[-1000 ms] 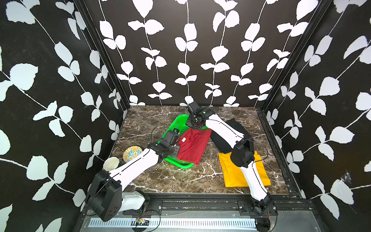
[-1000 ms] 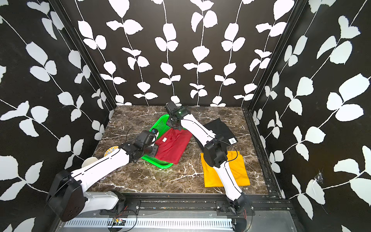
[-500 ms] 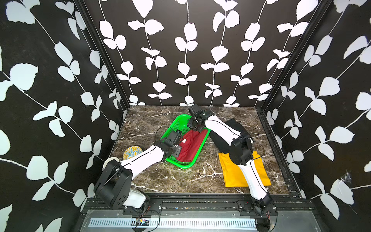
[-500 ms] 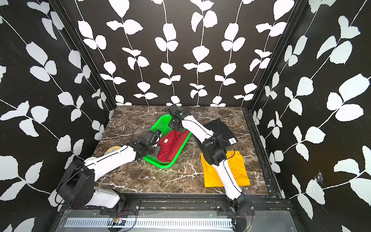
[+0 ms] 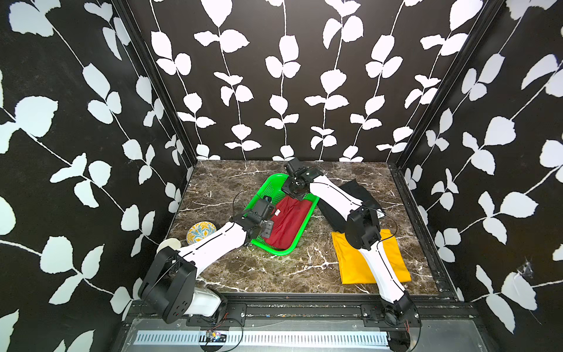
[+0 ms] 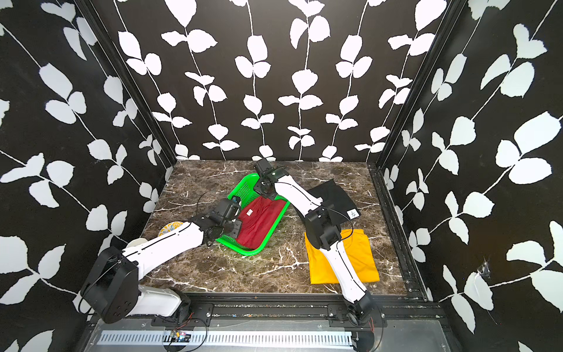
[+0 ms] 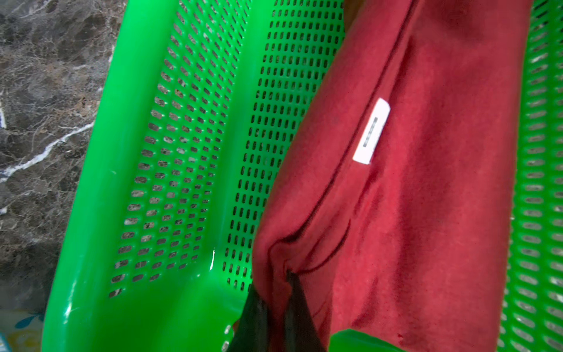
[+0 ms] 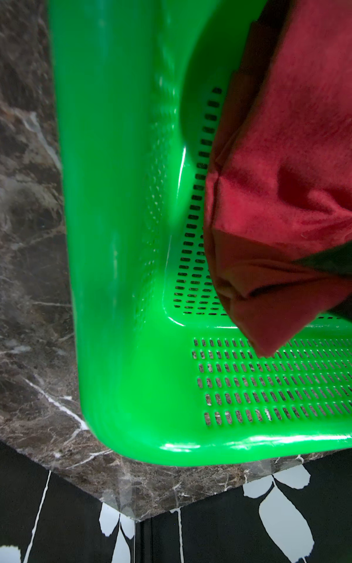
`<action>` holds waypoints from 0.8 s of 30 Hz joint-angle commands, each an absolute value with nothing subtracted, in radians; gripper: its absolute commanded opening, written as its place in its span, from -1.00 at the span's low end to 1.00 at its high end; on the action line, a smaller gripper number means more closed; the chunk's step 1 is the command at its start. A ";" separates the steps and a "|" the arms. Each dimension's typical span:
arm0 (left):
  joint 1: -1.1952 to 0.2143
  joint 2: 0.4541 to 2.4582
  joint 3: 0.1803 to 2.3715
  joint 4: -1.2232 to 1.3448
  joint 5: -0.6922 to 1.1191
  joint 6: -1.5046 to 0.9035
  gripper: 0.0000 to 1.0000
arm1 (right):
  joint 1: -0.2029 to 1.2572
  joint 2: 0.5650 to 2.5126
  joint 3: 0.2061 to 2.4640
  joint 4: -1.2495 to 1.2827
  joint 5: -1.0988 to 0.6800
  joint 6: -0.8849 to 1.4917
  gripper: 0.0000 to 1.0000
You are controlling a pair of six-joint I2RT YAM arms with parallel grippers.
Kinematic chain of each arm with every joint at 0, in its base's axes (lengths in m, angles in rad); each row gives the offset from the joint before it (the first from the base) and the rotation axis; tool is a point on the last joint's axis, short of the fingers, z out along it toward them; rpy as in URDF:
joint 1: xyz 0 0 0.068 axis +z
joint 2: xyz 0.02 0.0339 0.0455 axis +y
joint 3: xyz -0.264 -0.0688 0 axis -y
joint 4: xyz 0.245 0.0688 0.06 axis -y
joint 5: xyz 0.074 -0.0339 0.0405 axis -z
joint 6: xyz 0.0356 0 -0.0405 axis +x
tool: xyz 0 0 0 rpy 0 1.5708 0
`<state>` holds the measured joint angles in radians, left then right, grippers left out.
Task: Put the folded t-shirts into the basket
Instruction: Place the T-shirt in the bin.
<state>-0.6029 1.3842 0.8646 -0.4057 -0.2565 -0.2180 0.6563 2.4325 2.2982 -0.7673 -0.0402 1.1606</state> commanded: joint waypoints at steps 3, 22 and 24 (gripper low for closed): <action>-0.593 1.367 0.826 -0.496 -0.304 -0.218 -0.86 | 0.621 2.447 2.336 -0.731 0.009 1.175 -0.68; -0.594 1.018 0.788 -0.425 -0.262 -0.125 0.12 | 0.589 2.064 1.985 -0.530 -0.114 0.869 0.35; -0.595 1.023 0.797 -0.400 -0.172 -0.129 0.11 | 0.574 2.006 1.916 -0.533 -0.123 0.824 0.35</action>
<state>-0.5983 1.0145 0.7818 -0.4164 -0.2817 -0.1474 0.5945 2.0842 1.9747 -0.5564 -0.1078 0.9257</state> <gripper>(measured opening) 0.557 0.675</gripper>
